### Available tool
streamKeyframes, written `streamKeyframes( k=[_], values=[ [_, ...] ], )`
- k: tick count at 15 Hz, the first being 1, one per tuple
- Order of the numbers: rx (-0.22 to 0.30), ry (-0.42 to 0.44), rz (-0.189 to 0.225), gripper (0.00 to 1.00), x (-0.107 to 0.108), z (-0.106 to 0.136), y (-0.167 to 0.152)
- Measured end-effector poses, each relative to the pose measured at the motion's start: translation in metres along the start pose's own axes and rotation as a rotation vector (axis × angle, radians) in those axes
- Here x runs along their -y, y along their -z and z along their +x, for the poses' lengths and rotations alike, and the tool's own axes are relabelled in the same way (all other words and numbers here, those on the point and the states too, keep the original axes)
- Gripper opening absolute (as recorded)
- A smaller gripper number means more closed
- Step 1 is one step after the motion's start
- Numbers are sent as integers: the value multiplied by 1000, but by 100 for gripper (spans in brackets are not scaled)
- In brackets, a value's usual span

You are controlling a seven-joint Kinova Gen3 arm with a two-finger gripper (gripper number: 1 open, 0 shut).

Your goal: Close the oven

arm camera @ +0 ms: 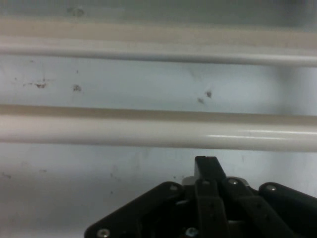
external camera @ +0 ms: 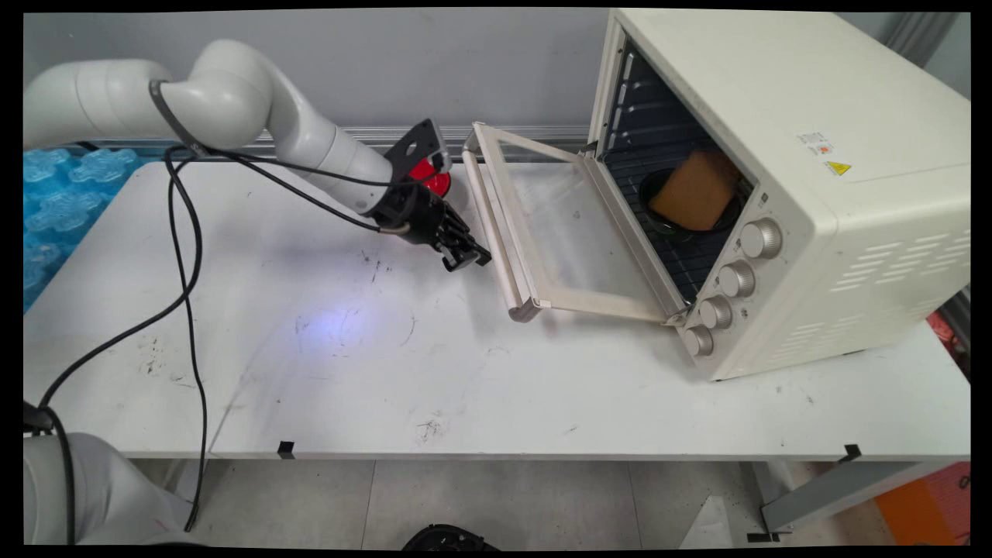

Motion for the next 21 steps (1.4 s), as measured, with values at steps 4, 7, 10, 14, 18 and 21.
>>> streamKeyframes(
  k=[4, 7, 10, 14, 18, 21],
  values=[
    [-34, -14, -4, 0, 1, -5, -11],
    [-56, -21, -4, 0, 2, -5, -14],
    [-82, -31, -3, 0, 3, -3, -15],
    [-115, -41, 3, 0, 5, 0, -14],
    [-147, -49, 4, 0, 6, 7, -12],
    [-173, -53, 5, 0, 6, 16, -11]
  ],
)
